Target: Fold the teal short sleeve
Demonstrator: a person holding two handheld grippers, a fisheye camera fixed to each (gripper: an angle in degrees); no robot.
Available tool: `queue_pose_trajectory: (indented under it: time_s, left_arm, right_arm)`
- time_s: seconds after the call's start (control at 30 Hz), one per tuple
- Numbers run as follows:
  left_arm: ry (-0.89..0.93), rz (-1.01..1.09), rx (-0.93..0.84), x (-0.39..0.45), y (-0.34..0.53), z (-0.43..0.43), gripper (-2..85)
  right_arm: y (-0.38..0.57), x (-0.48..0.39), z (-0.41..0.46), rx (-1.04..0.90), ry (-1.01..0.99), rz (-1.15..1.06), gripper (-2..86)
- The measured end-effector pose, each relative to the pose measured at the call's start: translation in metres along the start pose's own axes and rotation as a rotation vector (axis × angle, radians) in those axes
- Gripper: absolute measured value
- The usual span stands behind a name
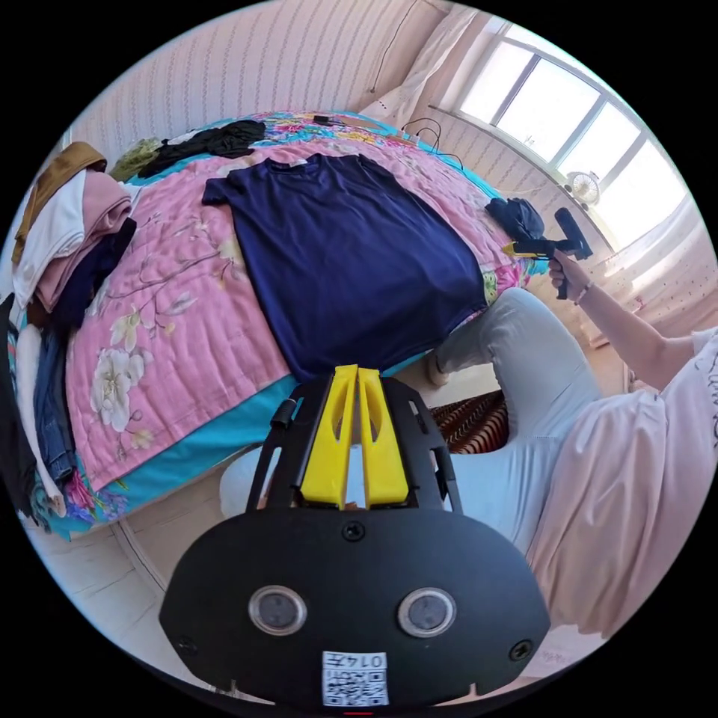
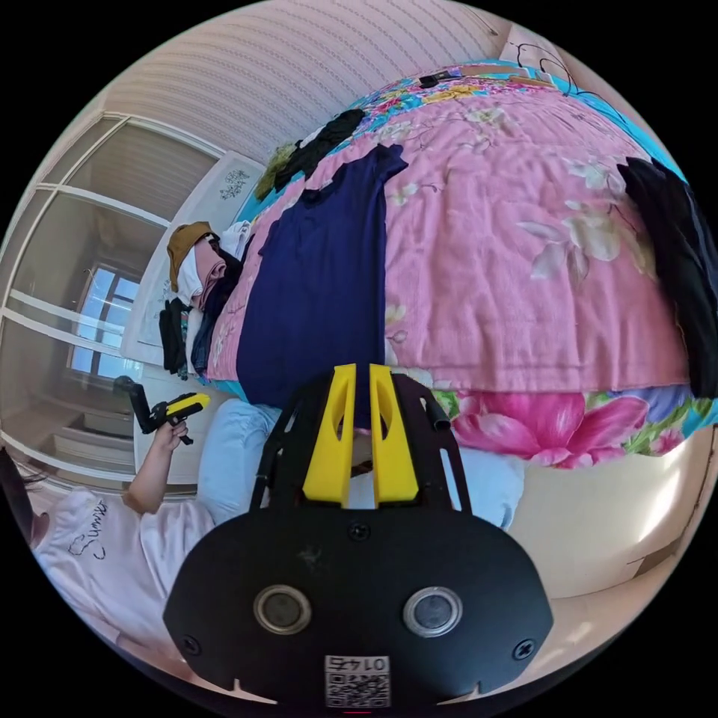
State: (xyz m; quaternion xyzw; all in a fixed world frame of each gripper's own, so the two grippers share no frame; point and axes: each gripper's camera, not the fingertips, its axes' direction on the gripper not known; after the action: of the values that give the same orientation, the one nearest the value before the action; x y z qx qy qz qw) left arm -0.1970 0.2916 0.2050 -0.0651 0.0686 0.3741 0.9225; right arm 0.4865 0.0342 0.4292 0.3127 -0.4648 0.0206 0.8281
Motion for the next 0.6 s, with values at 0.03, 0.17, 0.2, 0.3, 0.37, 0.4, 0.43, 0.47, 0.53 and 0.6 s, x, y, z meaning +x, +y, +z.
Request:
queue_pose_trajectory:
  time_s: [0.03,0.17,0.2,0.3,0.37,0.4,0.43,0.47,0.53,0.6]
  left_arm:
    - [0.014,0.009,-0.002,-0.003,-0.022,0.006,-1.0]
    - [0.042,0.067,0.017,-0.016,-0.119,0.028,-1.0]
    - [0.045,0.079,0.017,-0.018,-0.135,0.032,-1.0]
    - [0.057,0.116,0.007,-0.026,-0.217,0.054,-1.0]
    - [0.078,0.133,-0.005,-0.03,-0.278,0.07,-1.0]
    - [0.082,0.14,-0.007,-0.03,-0.292,0.074,-1.0]
    - [0.087,0.155,-0.01,-0.028,-0.319,0.08,-1.0]
    - [0.09,0.168,-0.01,-0.025,-0.343,0.086,-1.0]
    - [0.098,0.173,-0.025,-0.02,-0.377,0.096,-1.0]
    - [0.117,0.178,-0.043,-0.013,-0.409,0.106,-1.0]
  right_arm:
    - [-0.019,0.002,-0.001,0.011,-0.003,-0.002,3.5]
    - [-0.103,0.011,-0.001,0.061,-0.013,-0.016,5.8]
    - [-0.118,0.014,0.0,0.07,-0.017,-0.014,6.1]
    - [-0.192,0.034,0.006,0.105,-0.028,0.028,7.6]
    - [-0.244,0.052,0.013,0.129,-0.022,0.083,8.6]
    - [-0.254,0.057,0.014,0.142,-0.015,0.102,8.8]
    - [-0.272,0.064,0.016,0.168,-0.041,0.128,8.9]
    - [-0.289,0.072,0.019,0.166,-0.091,0.152,8.6]
    - [-0.306,0.084,0.021,0.154,-0.135,0.202,5.9]
    - [-0.31,0.095,0.014,0.187,-0.171,0.244,2.5]
